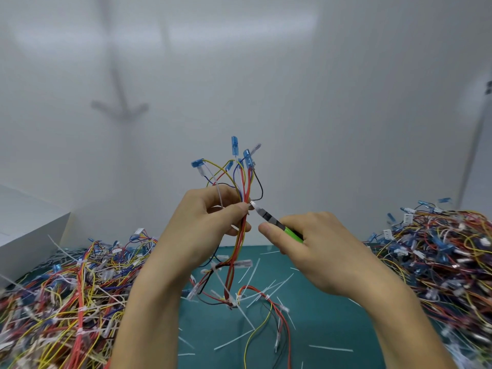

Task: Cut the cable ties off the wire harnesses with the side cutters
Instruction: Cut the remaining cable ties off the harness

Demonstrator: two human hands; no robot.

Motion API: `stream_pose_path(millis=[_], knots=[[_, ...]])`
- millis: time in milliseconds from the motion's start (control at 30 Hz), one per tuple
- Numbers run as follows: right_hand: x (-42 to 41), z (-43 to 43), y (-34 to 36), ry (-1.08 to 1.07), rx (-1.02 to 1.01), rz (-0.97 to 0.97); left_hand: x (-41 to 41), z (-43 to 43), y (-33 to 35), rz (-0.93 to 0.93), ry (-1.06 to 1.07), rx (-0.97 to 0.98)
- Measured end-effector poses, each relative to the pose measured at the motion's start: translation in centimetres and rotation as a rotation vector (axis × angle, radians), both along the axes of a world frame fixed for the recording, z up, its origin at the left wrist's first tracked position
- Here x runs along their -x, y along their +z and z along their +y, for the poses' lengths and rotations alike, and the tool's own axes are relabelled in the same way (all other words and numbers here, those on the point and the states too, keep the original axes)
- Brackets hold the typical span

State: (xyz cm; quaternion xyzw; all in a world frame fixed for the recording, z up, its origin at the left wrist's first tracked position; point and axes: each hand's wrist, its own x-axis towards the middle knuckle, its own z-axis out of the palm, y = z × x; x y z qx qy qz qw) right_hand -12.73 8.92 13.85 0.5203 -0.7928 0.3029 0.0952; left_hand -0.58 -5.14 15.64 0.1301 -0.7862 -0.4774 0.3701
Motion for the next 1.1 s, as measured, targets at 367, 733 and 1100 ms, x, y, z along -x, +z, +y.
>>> stream_pose_path(millis=[367,733,1100], knots=[[-0.4,-0.2,0.4,0.034,0.146,-0.128,0.3,0.5,0.0,0.132,-0.002,-0.092],[-1.5,-1.3,0.1,0.13,0.429,-0.462,0.9,1.4,0.1,0.282,-0.132,-0.321],[-1.2,-1.5,0.1,0.119,0.702,-0.605,1.6,2.1,-0.1,0.241,-0.118,-0.199]])
